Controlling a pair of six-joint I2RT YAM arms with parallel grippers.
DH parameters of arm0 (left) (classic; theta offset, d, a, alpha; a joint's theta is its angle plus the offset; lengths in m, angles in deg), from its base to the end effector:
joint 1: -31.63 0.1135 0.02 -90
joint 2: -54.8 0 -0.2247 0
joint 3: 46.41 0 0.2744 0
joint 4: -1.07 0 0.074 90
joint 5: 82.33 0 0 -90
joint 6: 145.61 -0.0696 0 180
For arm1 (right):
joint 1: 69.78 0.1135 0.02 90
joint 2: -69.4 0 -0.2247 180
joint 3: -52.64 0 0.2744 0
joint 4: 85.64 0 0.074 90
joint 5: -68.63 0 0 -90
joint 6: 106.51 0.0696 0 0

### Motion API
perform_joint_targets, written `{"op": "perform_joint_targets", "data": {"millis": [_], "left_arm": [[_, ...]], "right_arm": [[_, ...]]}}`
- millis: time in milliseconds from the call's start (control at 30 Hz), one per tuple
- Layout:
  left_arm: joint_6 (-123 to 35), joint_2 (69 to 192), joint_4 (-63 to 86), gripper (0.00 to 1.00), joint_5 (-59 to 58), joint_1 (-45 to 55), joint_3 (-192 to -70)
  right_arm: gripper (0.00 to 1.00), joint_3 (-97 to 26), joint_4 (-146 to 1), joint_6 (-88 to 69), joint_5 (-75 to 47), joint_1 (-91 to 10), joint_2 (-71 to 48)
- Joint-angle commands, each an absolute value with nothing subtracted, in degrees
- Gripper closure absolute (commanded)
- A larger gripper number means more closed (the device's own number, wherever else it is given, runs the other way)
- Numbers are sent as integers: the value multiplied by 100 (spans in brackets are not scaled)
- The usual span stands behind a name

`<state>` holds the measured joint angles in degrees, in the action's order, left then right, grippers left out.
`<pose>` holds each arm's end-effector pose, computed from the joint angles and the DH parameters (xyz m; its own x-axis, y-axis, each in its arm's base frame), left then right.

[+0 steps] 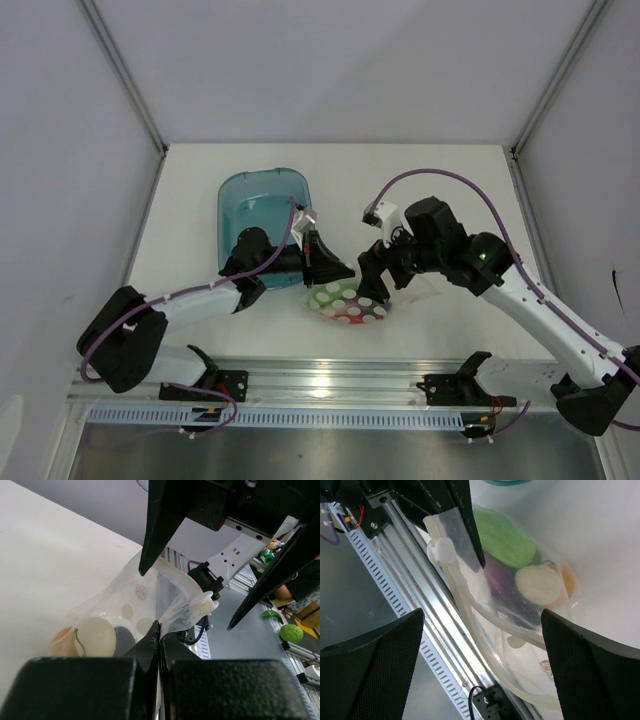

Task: Place the food in the zip-top bag and seal the zipper
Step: Zip the zipper food storage bag at the center of the board.

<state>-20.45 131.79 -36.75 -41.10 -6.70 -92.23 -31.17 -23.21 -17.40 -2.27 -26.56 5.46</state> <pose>0.2211 -0.2415 0.2043 -0.4986 -0.0897 -0.8622 0.8656 0.0026 -0.5008 0.1901 0.2099 0.3141 -0.4800 -0.4713 -0.7399 -0.8303 0.5163 0.2099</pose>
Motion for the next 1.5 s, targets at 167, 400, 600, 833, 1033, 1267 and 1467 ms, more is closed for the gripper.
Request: {"op": "perform_joint_targets", "data": {"millis": [167, 400, 600, 833, 1033, 1267, 1467], "left_arm": [[-1878, 12942, -3745, 100, -4146, -608, -9446], [-1817, 12845, -3675, 100, -4198, -617, -9464], [-1896, 12739, -3613, 100, -4207, -617, -9385], [-1791, 12810, -3806, 100, -4242, -608, -9332], [-1834, 12775, -3798, 100, -4251, -599, -9253], [-1896, 12862, -3903, 94, -4505, -520, -9165], [-1922, 12907, -3909, 42, -4726, -529, -9167]], "right_arm": [[2, -3521, -2897, -1704, -906, -2364, 455], [26, -3962, -2933, -1695, -810, -2224, 15], [56, -3918, -2977, -1704, -757, -2171, -100], [76, -3988, -3065, -1721, -748, -2057, -196], [100, -3919, -2959, -1748, -879, -2030, -223], [100, -3909, -3082, -1739, -836, -2232, -56], [100, -4050, -3117, -1695, -564, -2382, -134]]}}
